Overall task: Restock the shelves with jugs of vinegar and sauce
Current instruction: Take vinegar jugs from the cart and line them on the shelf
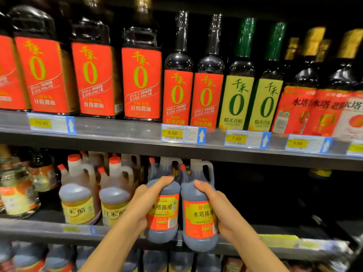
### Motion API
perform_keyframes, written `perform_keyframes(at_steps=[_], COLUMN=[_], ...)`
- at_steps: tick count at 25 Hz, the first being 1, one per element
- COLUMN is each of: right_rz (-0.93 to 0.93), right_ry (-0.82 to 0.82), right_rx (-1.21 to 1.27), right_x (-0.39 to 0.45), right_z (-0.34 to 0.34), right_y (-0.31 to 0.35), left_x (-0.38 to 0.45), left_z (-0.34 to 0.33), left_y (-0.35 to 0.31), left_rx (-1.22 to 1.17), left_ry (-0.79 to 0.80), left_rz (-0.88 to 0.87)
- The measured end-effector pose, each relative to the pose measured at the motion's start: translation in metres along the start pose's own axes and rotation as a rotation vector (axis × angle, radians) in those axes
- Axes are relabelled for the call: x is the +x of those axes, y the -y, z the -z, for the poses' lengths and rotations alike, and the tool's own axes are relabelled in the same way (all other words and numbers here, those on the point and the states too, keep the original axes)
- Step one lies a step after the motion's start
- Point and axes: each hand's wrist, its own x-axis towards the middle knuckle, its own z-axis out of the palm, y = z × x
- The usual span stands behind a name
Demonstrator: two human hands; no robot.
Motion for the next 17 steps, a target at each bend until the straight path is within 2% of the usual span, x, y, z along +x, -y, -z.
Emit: perform_keyframes(at_steps=[5,11,17], right_rz=[-0.025,0.063,0.171], right_ry=[-0.026,-0.139,-0.233], right_rx=[-0.044,0.025,0.051], right_x=[0.019,0.038,0.054], right_z=[-0.001,-0.006,-0.006], right_y=[0.002,-0.012,-0.031], left_x=[0.021,0.043,0.062], left_z=[0.002,-0.006,-0.009], left_y=[-0.001,0.012,0.027], left_rx=[-0.041,-0.149,-0.147], left_ry=[0.005,-0.052,-0.107], left_rz=[0.002,-0.049,-0.189])
